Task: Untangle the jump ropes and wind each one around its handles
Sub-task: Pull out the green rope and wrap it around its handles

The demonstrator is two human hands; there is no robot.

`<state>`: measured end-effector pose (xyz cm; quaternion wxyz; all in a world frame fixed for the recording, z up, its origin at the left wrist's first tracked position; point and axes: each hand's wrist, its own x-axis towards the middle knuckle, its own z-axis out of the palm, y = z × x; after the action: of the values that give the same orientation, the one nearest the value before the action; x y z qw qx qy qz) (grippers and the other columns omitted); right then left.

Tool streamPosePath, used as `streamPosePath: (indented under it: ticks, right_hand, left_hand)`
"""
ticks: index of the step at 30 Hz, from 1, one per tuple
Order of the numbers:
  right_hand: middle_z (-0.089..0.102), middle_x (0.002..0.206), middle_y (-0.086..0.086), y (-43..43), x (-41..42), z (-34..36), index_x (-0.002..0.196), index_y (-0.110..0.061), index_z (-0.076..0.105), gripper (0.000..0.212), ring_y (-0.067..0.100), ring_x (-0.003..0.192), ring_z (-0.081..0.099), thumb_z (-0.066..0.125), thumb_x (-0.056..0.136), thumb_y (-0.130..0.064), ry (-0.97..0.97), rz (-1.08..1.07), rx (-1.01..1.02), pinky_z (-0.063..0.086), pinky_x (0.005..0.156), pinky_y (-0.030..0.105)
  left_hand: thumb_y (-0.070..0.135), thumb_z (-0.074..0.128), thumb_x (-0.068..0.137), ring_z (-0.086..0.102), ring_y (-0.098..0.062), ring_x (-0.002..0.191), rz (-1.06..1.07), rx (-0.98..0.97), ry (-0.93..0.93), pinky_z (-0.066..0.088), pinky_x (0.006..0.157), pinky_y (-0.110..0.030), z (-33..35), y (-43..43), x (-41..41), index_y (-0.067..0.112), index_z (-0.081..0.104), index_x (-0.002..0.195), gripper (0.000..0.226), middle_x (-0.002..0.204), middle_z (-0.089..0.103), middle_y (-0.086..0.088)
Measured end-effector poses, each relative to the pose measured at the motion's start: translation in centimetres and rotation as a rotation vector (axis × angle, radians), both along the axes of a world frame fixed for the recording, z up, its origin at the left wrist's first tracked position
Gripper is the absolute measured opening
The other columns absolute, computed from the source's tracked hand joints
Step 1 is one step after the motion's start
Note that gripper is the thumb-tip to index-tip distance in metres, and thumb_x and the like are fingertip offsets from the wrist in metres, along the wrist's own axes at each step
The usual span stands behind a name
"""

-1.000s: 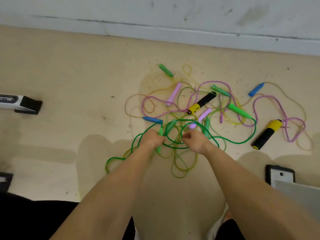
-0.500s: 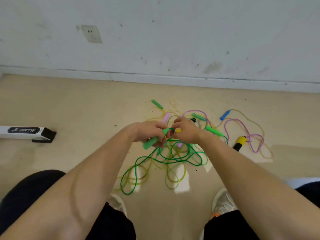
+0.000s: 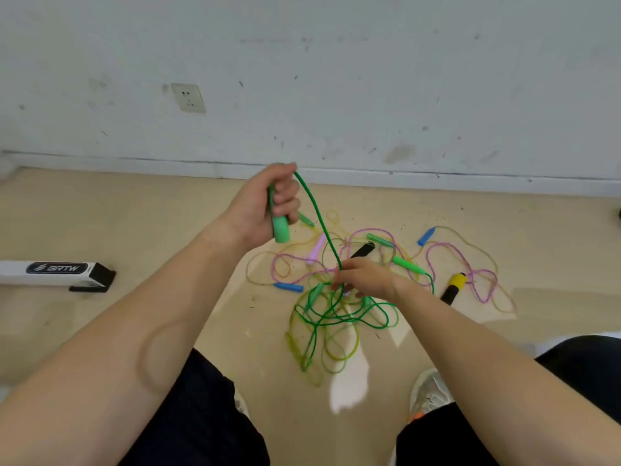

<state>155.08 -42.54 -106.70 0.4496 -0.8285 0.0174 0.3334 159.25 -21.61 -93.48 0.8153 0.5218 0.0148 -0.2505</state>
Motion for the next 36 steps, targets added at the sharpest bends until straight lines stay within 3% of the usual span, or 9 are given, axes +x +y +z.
streamPosePath:
  ticks: [3,6,8,12,18,23,28,32,36]
  right_hand:
    - [0.075,0.100,0.010,0.0,-1.1,-0.9,0.093,-0.011,0.061,0.020,0.020,0.081,0.070,0.050,0.102,-0.025,0.055,-0.018,0.039,0.055,0.074,0.036]
    - [0.075,0.086,0.013,0.0,-0.9,0.4,0.093,-0.006,0.058,0.023,0.023,0.068,0.071,0.046,0.106,-0.020,0.024,-0.191,0.209,0.060,0.067,0.035]
    - [0.074,0.082,0.011,0.1,-0.2,2.6,0.088,-0.006,0.059,0.026,0.021,0.064,0.071,0.044,0.107,-0.018,-0.011,-0.332,0.363,0.060,0.062,0.031]
    - [0.074,0.073,0.008,-0.1,1.7,7.5,0.091,-0.006,0.058,0.024,0.018,0.060,0.072,0.043,0.107,-0.016,-0.005,-0.587,0.712,0.059,0.056,0.026]
    - [0.074,0.078,0.008,-2.2,3.4,12.3,0.096,-0.005,0.060,0.029,0.018,0.068,0.073,0.044,0.107,-0.026,-0.077,-0.810,0.969,0.058,0.060,0.026]
    - [0.076,0.109,0.006,-3.6,2.2,10.1,0.117,-0.011,0.067,0.044,0.029,0.100,0.070,0.032,0.104,-0.034,-0.101,-0.592,0.576,0.054,0.080,0.037]
    - [0.075,0.110,0.007,-0.7,-1.3,6.0,0.102,-0.008,0.075,0.055,0.024,0.115,0.066,0.027,0.094,-0.033,0.020,-0.153,0.402,0.040,0.097,0.038]
    - [0.075,0.095,0.017,-0.4,-3.0,3.0,0.074,-0.011,0.068,0.086,0.029,0.101,0.070,0.017,0.087,-0.079,0.153,-0.149,0.373,0.038,0.102,0.041]
    - [0.072,0.085,0.012,-2.7,-4.0,1.0,0.076,-0.011,0.059,0.051,0.009,0.071,0.062,0.047,0.099,-0.055,0.086,-0.050,-0.022,0.044,0.072,0.021]
  left_hand:
    - [0.020,0.063,0.089,0.027,-0.008,0.042,0.214,0.032,0.018,0.031,0.051,-0.023,-0.9,1.0,0.6,0.023,0.040,0.062,0.035,0.053,0.033,0.007]
    - [0.012,0.074,0.086,0.049,-0.013,0.056,0.062,0.699,-0.189,0.047,0.052,-0.028,-4.0,1.7,0.3,0.013,0.054,0.077,0.022,0.071,0.057,-0.003]
    - [0.011,0.079,0.082,0.061,-0.014,0.074,-0.185,0.885,-0.191,0.055,0.066,-0.031,-5.9,1.1,-0.7,-0.001,0.063,0.095,0.024,0.091,0.070,-0.006]
    - [0.011,0.084,0.078,0.066,-0.015,0.094,-0.298,0.802,-0.212,0.050,0.086,-0.030,-7.4,-1.1,-2.4,0.012,0.065,0.091,0.024,0.106,0.071,0.002]
    - [0.023,0.063,0.098,0.071,-0.022,0.071,-0.175,0.664,-0.088,0.058,0.079,-0.044,-6.9,-2.4,-2.8,0.015,0.050,0.076,0.027,0.068,0.064,-0.004]
    - [0.025,0.059,0.100,0.067,-0.020,0.065,-0.041,0.289,0.050,0.062,0.064,-0.043,-3.9,-3.4,-2.1,0.016,0.047,0.077,0.028,0.063,0.043,0.003]
    - [0.024,0.046,0.105,0.067,-0.018,0.063,0.055,-0.046,0.145,0.059,0.059,-0.035,-1.1,-3.9,-1.5,0.015,0.047,0.087,0.020,0.064,0.045,0.002]
    - [0.023,0.044,0.106,0.071,-0.017,0.065,0.349,-0.138,0.143,0.060,0.058,-0.034,-0.5,-1.9,0.5,0.015,0.047,0.084,0.024,0.057,0.047,0.004]
    - [0.015,0.048,0.105,0.073,-0.021,0.076,0.536,-0.136,0.125,0.061,0.064,-0.041,-1.3,1.2,2.1,0.009,0.052,0.092,0.015,0.060,0.050,0.001]
